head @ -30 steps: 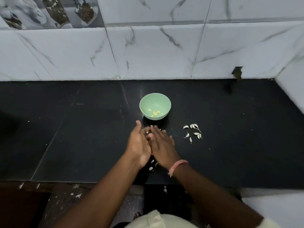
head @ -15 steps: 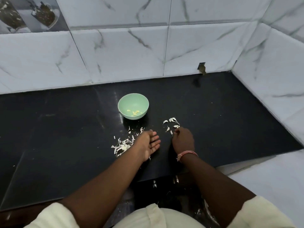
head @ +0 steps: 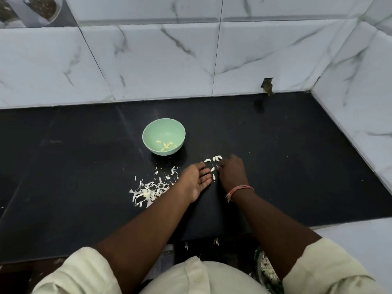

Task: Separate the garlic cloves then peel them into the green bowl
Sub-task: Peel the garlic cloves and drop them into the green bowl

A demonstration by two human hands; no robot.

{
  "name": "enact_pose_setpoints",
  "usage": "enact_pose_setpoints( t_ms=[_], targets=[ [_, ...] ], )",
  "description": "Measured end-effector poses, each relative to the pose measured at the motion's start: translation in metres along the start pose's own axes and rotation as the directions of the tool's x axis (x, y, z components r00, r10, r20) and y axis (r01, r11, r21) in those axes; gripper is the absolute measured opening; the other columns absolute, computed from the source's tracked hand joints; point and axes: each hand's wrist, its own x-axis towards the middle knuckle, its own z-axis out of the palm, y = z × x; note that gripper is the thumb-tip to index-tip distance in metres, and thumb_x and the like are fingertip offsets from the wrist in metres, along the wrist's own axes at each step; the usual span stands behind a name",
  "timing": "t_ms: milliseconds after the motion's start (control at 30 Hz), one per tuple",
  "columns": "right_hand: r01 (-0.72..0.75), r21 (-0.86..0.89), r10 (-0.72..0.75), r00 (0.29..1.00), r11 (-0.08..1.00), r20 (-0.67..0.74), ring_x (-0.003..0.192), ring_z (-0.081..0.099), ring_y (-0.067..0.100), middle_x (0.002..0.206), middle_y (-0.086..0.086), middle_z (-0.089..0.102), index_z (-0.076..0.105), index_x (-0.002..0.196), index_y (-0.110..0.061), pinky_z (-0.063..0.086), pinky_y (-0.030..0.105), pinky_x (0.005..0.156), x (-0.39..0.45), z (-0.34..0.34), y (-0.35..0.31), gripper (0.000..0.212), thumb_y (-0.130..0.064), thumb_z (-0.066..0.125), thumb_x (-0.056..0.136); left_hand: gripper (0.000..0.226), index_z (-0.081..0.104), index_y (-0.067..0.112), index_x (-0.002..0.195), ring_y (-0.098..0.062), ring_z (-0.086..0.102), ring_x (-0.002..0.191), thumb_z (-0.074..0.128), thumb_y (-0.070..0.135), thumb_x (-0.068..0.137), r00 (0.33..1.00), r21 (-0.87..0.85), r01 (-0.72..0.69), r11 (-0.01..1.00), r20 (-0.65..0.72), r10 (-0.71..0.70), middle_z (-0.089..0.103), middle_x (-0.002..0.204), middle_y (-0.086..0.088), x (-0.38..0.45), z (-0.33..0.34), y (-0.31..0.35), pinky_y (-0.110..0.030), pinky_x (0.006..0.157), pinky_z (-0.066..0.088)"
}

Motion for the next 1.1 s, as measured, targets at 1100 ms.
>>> enact_pose_setpoints(
  t_ms=[1100],
  targets=[
    [-0.019,0.134,-0.022,0.956,0.991,0.294,0.094,0.068,0.037,0.097,0.020,0.072,0.069,0.093,-0.002,0.051,0.037,0.074,-0.023,0.010,-0.091,0.017,-0.008,0.053,0.094,0.014,0.075,0.032,0.083,-0.011,0.072,0.087,0.073,0.018,0.086,0.869,0.621,-0.265,0.738,-0.178,0.462,0.077,0.087,0.011,-0.008,-0.068,-0.009,-0.038,0.089,0.058]
  ],
)
